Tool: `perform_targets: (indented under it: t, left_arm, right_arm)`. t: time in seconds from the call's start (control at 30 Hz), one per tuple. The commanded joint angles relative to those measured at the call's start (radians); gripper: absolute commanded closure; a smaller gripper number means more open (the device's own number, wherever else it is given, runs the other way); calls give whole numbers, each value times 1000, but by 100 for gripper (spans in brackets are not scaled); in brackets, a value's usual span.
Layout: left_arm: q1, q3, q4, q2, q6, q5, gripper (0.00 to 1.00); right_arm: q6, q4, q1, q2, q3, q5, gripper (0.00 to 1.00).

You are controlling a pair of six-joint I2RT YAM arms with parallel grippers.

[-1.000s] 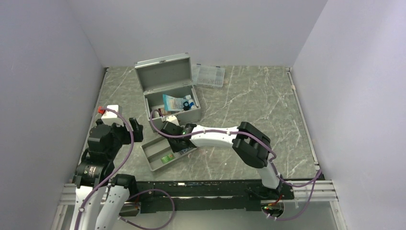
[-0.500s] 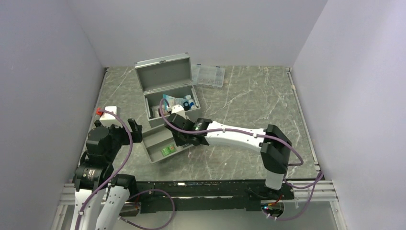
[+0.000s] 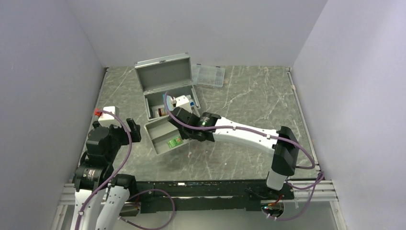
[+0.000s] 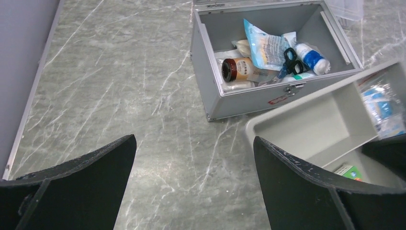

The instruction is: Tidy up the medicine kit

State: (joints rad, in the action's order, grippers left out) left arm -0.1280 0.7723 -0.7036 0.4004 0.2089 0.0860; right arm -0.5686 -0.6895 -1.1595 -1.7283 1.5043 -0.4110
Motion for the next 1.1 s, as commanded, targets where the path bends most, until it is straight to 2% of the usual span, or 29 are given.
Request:
perform_targets:
  t: [0.0,0.33,0.83,1.07]
  left_arm:
    - [0,12,-10,-31,34,81,1]
    - [0,8,-7,-38,36,72,0]
    - [0,8,-7,-25,33,61,0]
    - [0,8,-7,-23,32,61,1]
  right_arm:
    - [55,0,38,9,126,-72,100]
    - [122,14,163,-86,293,-22,100]
    - [169,-53,258,-376,649,53,100]
    - [139,-24,274,-418,661,82,100]
